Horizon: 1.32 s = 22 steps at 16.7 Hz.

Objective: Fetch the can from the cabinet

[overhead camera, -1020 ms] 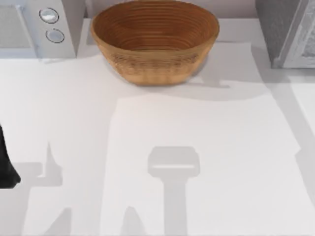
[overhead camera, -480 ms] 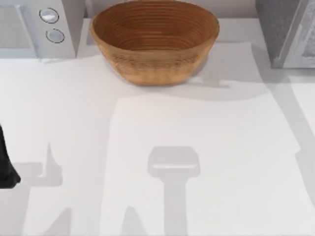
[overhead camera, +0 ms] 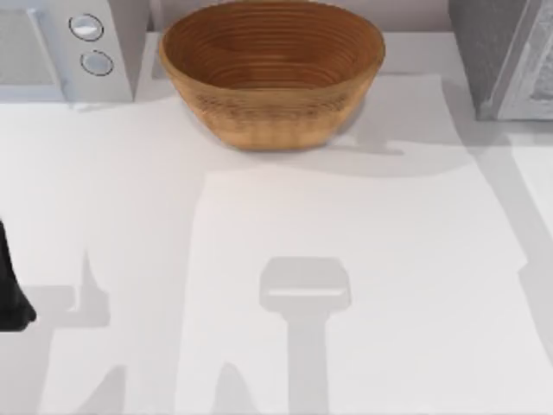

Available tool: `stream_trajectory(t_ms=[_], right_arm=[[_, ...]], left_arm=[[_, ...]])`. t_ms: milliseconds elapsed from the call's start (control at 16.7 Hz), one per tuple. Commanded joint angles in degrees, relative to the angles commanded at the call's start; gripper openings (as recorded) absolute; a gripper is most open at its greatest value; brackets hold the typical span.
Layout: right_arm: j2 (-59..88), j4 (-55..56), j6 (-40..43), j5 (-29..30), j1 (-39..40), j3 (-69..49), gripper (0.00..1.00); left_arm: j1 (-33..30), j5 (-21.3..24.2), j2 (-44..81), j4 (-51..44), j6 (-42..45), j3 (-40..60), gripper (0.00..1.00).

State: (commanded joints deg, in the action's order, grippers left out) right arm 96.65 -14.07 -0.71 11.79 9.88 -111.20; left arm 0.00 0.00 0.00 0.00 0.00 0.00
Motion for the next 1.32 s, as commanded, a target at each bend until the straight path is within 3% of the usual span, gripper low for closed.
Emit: stream_trajectory(t_ms=[480,1020,1320], right_arm=[[-1.0,-0.9,-0.1,0.4,0.6,0.2,0.0],[-23.6,-19.7,0.0,9.9,10.3,3.7,0.0],[-25.2,-21.1,0.0,10.7,11.0,3.9,0.0]], left_arm=[[0.0,0.0,0.0,0.0,0.0,0.0,1.0],[0.0,0.0,0.0,0.0,0.0,0.0,1.0],[0.0,0.0,0.0,0.0,0.0,0.0,1.0]])
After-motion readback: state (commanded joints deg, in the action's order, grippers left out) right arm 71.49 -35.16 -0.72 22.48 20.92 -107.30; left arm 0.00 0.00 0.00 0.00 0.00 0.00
